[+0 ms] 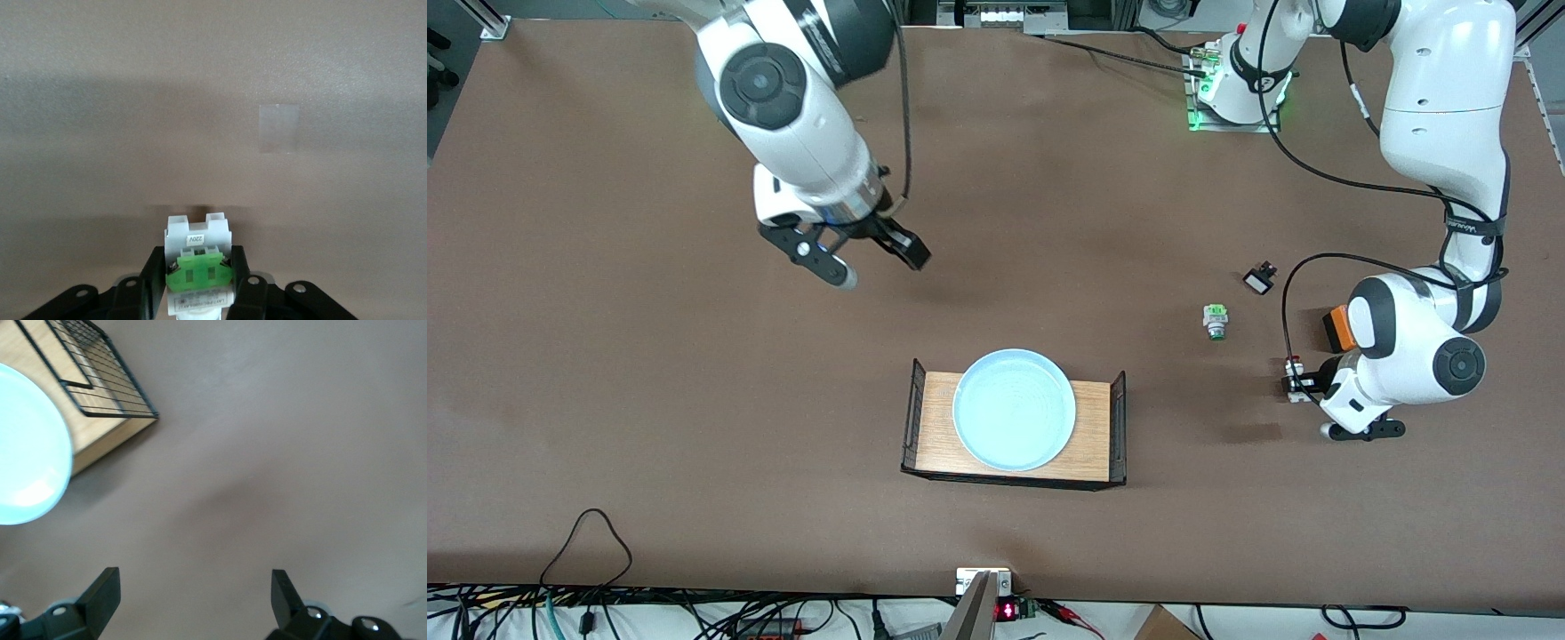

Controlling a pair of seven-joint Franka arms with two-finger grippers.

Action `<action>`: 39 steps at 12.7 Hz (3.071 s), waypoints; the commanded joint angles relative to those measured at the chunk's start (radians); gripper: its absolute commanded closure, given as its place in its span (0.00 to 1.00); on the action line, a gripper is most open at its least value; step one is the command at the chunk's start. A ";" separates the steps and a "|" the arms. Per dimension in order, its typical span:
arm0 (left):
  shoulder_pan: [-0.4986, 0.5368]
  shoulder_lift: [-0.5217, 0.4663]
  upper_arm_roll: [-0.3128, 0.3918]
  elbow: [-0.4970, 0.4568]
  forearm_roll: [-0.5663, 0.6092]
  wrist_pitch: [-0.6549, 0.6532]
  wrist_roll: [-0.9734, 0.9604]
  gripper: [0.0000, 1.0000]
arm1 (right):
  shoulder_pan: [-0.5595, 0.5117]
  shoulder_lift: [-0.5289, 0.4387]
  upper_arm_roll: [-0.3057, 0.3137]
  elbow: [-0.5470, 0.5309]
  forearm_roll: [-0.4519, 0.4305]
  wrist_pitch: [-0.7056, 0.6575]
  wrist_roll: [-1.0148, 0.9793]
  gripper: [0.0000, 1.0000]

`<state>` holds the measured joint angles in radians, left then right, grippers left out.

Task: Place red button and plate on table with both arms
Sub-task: 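Lower the button with the left gripper while the right gripper reaches the plate, then grasp the plate rim with the right gripper while the left gripper withdraws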

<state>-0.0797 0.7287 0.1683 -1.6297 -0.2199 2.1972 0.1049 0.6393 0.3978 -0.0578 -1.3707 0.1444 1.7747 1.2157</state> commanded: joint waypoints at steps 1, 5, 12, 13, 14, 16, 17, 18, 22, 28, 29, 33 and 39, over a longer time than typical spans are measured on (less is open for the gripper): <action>-0.005 -0.011 0.000 -0.007 0.002 0.001 0.021 0.37 | 0.033 0.122 -0.013 0.134 0.021 0.082 0.099 0.00; -0.015 -0.107 0.005 -0.001 0.014 -0.017 0.013 0.00 | 0.036 0.191 -0.013 0.134 0.023 0.247 0.105 0.00; -0.017 -0.399 0.008 -0.006 0.189 -0.290 -0.081 0.00 | 0.036 0.302 -0.011 0.136 0.023 0.428 0.169 0.00; -0.018 -0.429 0.005 -0.004 0.207 -0.324 -0.088 0.00 | 0.036 0.311 -0.011 0.136 0.023 0.440 0.169 0.00; -0.017 -0.466 0.007 -0.004 0.209 -0.362 -0.090 0.00 | 0.036 0.315 -0.013 0.134 0.023 0.451 0.169 0.00; -0.015 -0.540 0.007 0.005 0.208 -0.442 -0.093 0.00 | 0.036 0.331 -0.013 0.136 0.023 0.454 0.176 0.00; -0.015 -0.576 0.005 0.008 0.208 -0.486 -0.093 0.00 | 0.036 0.337 -0.013 0.136 0.023 0.454 0.177 0.00; -0.015 -0.618 0.004 0.008 0.208 -0.532 -0.096 0.00 | 0.034 0.343 -0.013 0.134 0.023 0.459 0.174 0.00; -0.017 -0.736 -0.009 0.008 0.215 -0.646 -0.134 0.00 | 0.036 0.357 -0.013 0.134 0.023 0.474 0.176 0.04; -0.005 -0.769 -0.007 0.105 0.231 -0.721 -0.143 0.00 | 0.052 0.360 -0.013 0.134 0.018 0.473 0.182 0.19; -0.005 -0.769 -0.009 0.105 0.226 -0.712 -0.146 0.00 | 0.053 0.360 -0.013 0.133 0.018 0.473 0.195 0.22; 0.000 -0.756 -0.015 0.129 0.228 -0.700 -0.134 0.00 | 0.053 0.363 -0.013 0.133 0.020 0.473 0.209 0.48; 0.122 -0.747 -0.140 0.142 0.215 -0.699 -0.131 0.00 | 0.049 0.362 -0.014 0.136 0.021 0.466 0.202 0.87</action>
<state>-0.0238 -0.0394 0.1012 -1.5171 -0.0133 1.5068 -0.0298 0.6850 0.7424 -0.0657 -1.2681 0.1526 2.2499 1.4106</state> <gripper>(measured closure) 0.000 0.797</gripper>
